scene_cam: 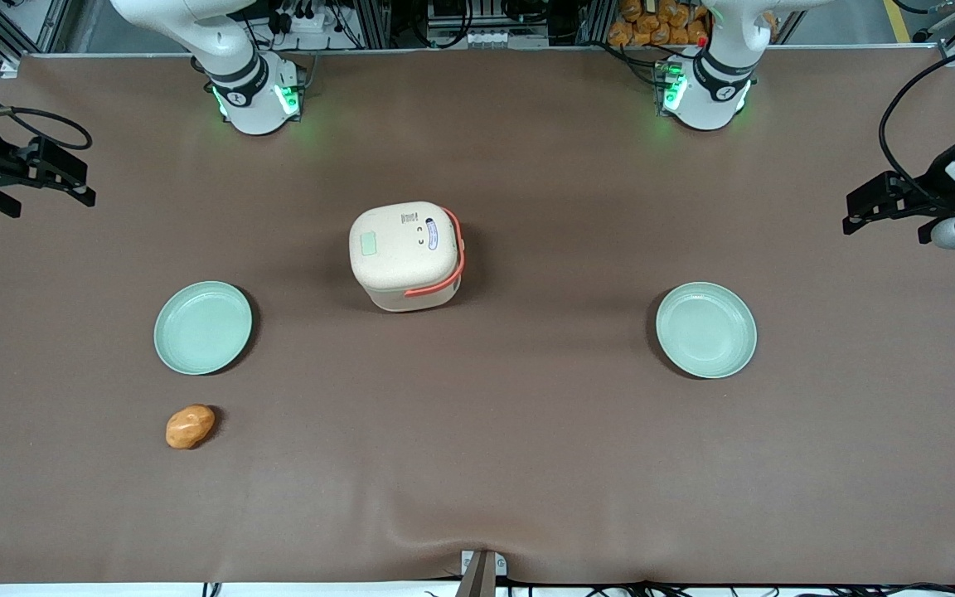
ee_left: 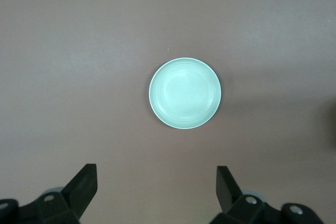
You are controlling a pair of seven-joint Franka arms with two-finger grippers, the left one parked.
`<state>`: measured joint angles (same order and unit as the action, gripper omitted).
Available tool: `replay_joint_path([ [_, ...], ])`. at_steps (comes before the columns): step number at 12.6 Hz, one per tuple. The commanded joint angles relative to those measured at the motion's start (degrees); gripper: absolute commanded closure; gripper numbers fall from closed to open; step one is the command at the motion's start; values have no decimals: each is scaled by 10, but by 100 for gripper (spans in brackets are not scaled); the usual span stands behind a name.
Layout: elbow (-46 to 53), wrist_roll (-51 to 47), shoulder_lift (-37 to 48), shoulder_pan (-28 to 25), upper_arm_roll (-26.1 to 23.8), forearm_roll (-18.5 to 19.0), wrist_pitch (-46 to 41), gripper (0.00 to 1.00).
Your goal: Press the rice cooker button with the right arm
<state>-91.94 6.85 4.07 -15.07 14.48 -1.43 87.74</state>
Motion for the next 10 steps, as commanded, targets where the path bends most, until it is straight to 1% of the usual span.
replay_joint_path([
  [1, -3, -10, 12, 1, -2, -9, -16, 0],
  [6, 9, -18, 5, 7, -2, -10, -13, 0],
  [10, 12, -18, 4, -3, -2, -9, -14, 0],
])
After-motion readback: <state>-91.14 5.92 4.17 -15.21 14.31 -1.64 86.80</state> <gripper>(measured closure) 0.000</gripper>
